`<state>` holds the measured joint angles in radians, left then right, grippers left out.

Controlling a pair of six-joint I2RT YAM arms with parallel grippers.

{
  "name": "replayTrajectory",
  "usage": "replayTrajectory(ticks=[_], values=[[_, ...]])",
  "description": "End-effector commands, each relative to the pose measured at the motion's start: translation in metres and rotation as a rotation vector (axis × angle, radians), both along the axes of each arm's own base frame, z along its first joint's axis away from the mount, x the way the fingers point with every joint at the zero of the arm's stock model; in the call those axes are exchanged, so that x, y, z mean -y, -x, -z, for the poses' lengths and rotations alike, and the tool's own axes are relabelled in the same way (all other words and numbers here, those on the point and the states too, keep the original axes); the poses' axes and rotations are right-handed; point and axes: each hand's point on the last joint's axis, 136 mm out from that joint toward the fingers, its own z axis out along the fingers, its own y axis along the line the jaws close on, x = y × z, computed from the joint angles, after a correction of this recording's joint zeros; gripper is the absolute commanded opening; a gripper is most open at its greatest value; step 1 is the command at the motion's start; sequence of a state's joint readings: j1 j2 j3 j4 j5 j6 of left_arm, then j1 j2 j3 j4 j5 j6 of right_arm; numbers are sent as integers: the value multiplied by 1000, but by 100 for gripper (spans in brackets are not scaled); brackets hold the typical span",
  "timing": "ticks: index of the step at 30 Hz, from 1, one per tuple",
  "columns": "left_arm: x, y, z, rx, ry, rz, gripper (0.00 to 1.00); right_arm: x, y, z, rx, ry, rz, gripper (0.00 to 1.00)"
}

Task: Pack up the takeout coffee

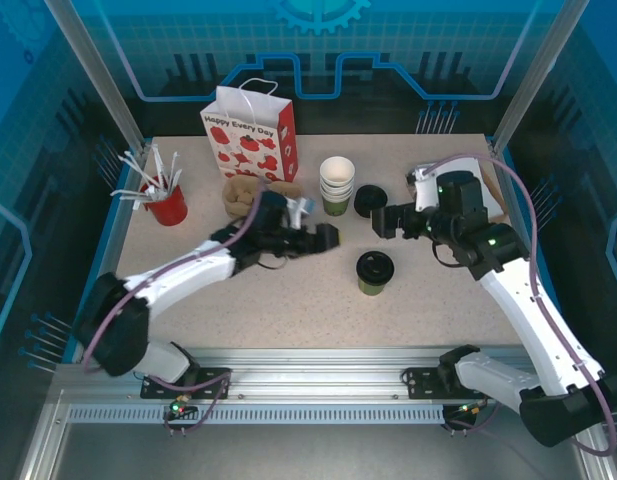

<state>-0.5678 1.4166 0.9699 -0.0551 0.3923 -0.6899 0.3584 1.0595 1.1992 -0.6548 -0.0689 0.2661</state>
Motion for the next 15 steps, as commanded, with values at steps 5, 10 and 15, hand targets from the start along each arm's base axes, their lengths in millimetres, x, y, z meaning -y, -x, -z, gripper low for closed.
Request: replayTrajectory(ticks=[5,10,15], values=[[-122,-69,-2,201,-451,-245,89,-70,-25,-14,68,38,-146,98],[-156,-114,14,204,-716,-251,85,-89,-33,0,34,51,-188,98],[-174,-146,33,148,-843,-233,82,-87,-33,10,18,72,-190,99]])
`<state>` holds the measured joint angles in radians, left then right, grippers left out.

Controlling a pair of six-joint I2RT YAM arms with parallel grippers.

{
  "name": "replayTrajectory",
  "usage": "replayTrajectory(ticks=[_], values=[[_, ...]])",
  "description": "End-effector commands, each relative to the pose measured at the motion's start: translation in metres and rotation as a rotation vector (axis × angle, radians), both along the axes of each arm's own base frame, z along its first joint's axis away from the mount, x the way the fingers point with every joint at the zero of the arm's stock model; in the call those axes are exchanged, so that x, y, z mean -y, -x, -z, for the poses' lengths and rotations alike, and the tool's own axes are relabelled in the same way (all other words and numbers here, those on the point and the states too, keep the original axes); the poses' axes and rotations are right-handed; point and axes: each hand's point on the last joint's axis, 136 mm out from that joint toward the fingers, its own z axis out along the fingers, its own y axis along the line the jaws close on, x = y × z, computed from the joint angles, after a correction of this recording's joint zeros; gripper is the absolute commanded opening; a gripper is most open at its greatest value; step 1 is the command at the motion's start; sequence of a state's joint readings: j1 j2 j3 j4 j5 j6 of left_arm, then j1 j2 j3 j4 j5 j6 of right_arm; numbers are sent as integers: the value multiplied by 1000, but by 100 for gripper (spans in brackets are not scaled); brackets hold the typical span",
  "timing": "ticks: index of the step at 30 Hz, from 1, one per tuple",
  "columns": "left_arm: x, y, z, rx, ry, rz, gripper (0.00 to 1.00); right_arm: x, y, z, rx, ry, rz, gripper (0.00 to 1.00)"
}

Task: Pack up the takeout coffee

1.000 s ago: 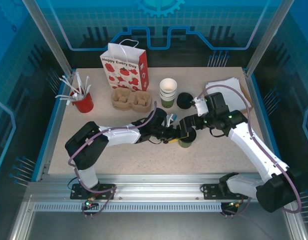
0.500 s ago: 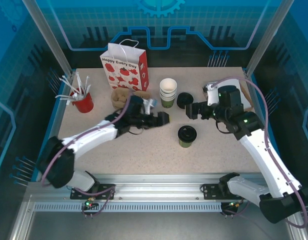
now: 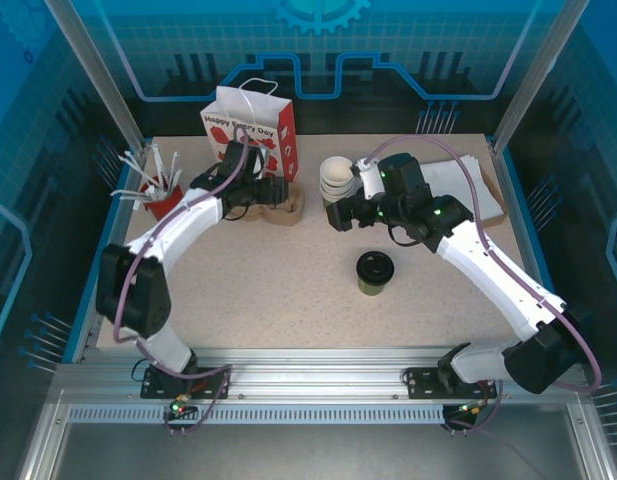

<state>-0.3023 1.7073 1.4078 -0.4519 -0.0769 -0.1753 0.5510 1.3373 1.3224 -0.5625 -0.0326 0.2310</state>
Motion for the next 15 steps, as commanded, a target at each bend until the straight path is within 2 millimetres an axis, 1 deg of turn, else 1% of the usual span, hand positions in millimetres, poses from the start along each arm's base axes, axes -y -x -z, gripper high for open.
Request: replayTrajectory(ticks=[1,4,9,15], values=[[-27,-7,18,-78,-181,5,82,1,-1,-11,44,4,-5,98],[-26,-17,27,-108,-187,15,77,5,0,-7,41,12,5,99],[-19,-22,40,-153,-169,37,67,10,0,-1,30,12,16,99],[-18,-24,52,-194,-176,37,64,11,1,3,17,11,15,99]])
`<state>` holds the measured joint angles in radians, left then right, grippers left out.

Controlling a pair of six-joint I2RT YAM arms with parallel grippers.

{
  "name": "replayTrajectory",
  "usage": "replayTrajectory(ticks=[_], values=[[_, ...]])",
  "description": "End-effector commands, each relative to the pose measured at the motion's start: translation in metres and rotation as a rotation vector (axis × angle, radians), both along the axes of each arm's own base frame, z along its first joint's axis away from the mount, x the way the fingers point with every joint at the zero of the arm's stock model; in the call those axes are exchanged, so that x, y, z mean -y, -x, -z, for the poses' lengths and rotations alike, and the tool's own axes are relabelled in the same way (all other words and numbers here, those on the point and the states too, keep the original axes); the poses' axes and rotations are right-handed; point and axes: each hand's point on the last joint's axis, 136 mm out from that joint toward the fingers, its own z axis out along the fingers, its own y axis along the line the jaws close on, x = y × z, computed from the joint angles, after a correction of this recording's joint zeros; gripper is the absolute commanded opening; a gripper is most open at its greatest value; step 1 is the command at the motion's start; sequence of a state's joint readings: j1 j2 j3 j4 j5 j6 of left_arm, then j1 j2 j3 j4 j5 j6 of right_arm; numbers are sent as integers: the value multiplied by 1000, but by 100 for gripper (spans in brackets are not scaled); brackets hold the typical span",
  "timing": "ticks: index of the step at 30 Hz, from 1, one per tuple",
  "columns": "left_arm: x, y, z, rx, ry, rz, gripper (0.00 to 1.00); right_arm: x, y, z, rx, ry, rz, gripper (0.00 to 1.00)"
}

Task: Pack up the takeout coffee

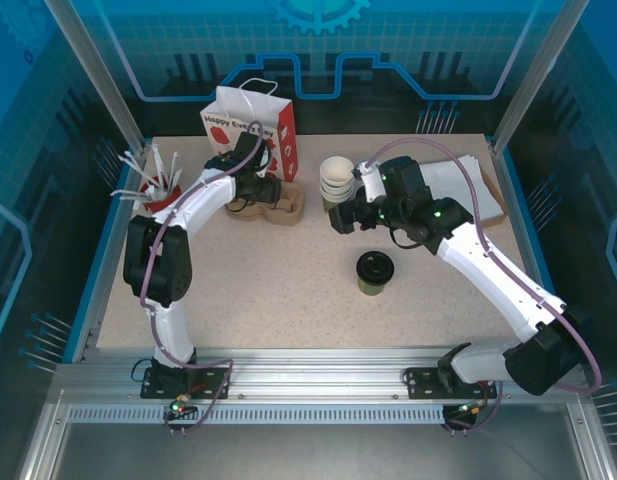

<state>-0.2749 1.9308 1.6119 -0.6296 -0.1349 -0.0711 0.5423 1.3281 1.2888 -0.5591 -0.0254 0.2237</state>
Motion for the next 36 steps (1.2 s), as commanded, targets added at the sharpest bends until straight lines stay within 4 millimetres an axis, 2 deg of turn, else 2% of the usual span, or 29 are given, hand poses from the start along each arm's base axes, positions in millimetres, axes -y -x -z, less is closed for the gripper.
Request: replayTrajectory(ticks=[1,8,22,26,36], values=[[-1,0,7,-41,-16,14,64,5,0,-7,29,-8,6,99],[1,-3,15,-66,-12,15,56,5,1,-4,26,-11,8,99],[2,-3,17,-73,-4,17,46,5,2,-4,21,-11,11,99],[1,-3,6,-51,1,13,45,5,1,-3,18,-12,12,99],[-3,8,-39,36,27,-7,44,4,1,-4,19,-16,7,99]])
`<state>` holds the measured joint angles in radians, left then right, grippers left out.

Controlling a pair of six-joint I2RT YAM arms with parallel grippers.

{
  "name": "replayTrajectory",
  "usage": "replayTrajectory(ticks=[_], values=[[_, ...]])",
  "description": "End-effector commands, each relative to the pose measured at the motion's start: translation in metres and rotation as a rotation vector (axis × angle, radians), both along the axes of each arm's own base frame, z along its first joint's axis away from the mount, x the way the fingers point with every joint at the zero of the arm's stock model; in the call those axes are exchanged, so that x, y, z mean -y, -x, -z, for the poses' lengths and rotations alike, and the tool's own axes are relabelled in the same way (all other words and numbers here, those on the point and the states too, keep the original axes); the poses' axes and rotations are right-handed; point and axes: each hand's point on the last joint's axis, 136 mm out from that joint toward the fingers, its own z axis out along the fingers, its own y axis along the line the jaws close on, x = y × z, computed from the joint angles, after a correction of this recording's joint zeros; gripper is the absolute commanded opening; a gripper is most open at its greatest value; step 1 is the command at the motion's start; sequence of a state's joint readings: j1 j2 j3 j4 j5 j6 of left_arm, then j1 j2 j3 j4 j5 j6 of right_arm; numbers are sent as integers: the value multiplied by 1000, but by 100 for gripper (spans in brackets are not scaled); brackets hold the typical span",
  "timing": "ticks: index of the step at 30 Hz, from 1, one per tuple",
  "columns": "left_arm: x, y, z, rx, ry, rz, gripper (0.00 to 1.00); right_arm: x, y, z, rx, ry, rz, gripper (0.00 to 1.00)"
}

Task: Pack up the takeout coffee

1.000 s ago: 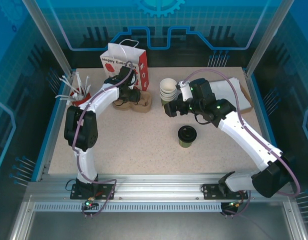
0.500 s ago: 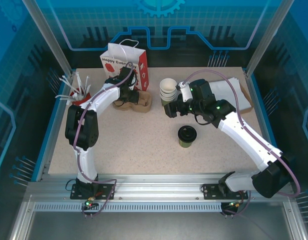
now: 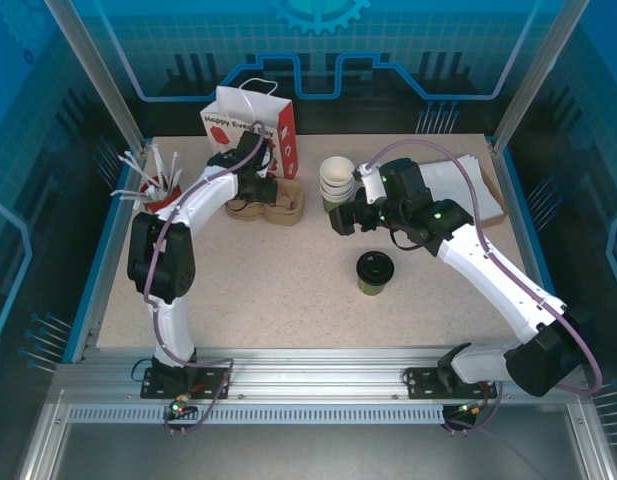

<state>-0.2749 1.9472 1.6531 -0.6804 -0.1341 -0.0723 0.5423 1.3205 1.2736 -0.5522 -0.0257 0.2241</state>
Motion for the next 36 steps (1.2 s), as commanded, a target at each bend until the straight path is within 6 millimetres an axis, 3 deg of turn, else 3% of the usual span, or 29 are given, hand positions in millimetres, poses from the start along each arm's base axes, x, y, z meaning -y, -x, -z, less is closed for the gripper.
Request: replayTrajectory(ticks=[1,7,12,18,21,26,29,36], values=[[-3,9,-41,69,36,-7,44,3,0,-6,21,-15,7,99],[-2,30,-63,103,56,-15,44,5,0,-12,29,-9,7,99],[23,88,-77,133,69,47,44,20,6,-27,63,9,28,98],[54,167,-37,45,52,122,46,40,12,-32,72,25,57,99],[64,187,-11,5,73,82,45,43,13,-28,64,21,60,99],[88,207,34,-66,93,55,46,39,14,-16,30,6,44,99],[101,214,52,-94,73,59,47,38,15,-11,18,7,38,99],[117,220,64,-119,91,67,53,38,17,-5,4,14,35,98]])
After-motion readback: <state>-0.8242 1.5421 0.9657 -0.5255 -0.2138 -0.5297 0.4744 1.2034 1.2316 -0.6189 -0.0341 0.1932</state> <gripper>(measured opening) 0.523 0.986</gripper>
